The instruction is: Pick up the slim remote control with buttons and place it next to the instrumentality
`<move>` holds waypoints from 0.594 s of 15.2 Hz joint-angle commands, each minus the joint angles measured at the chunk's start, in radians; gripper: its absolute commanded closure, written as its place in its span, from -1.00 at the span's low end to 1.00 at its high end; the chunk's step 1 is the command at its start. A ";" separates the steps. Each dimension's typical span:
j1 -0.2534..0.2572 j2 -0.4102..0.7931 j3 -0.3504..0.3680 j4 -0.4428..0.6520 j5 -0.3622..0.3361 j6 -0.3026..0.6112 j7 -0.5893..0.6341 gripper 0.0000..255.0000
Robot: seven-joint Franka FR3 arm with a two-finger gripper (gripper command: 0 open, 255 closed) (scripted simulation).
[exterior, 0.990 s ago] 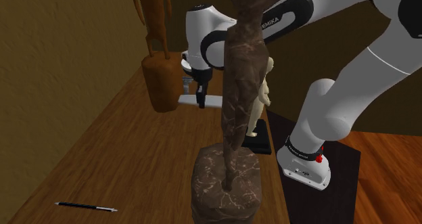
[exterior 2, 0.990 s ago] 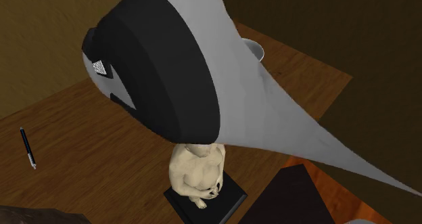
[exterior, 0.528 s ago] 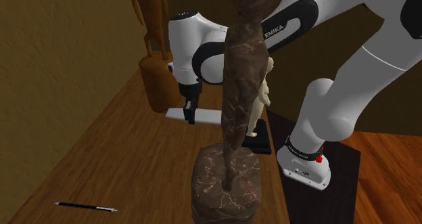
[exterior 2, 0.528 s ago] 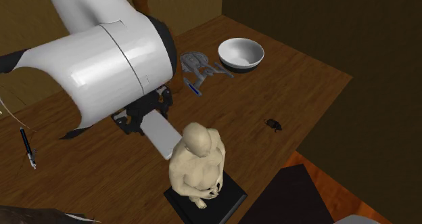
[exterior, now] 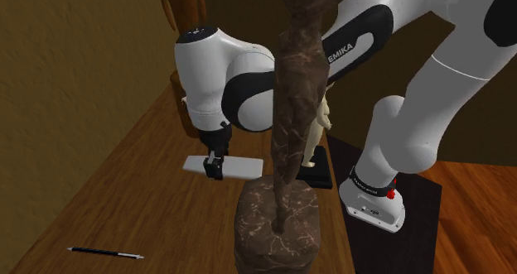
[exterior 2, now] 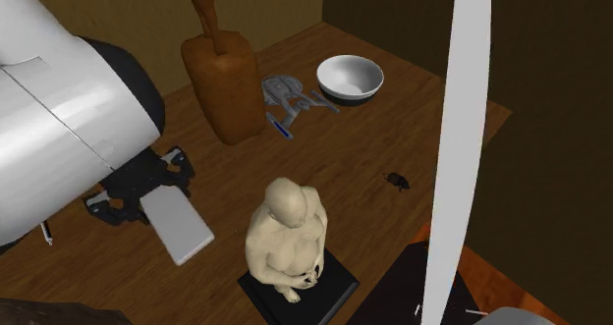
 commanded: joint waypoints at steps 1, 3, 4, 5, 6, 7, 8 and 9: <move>0.018 0.043 0.034 0.045 -0.012 -0.003 0.062 1.00; 0.035 0.085 0.064 0.091 -0.028 -0.009 0.119 1.00; 0.044 0.108 0.078 0.116 -0.038 -0.012 0.148 1.00; 0.054 0.132 0.091 0.142 -0.050 -0.016 0.178 1.00; 0.064 0.157 0.104 0.169 -0.062 -0.021 0.207 1.00; 0.075 0.183 0.116 0.197 -0.076 -0.026 0.236 1.00; 0.086 0.210 0.127 0.227 -0.090 -0.033 0.266 1.00; 0.099 0.238 0.137 0.257 -0.106 -0.039 0.295 1.00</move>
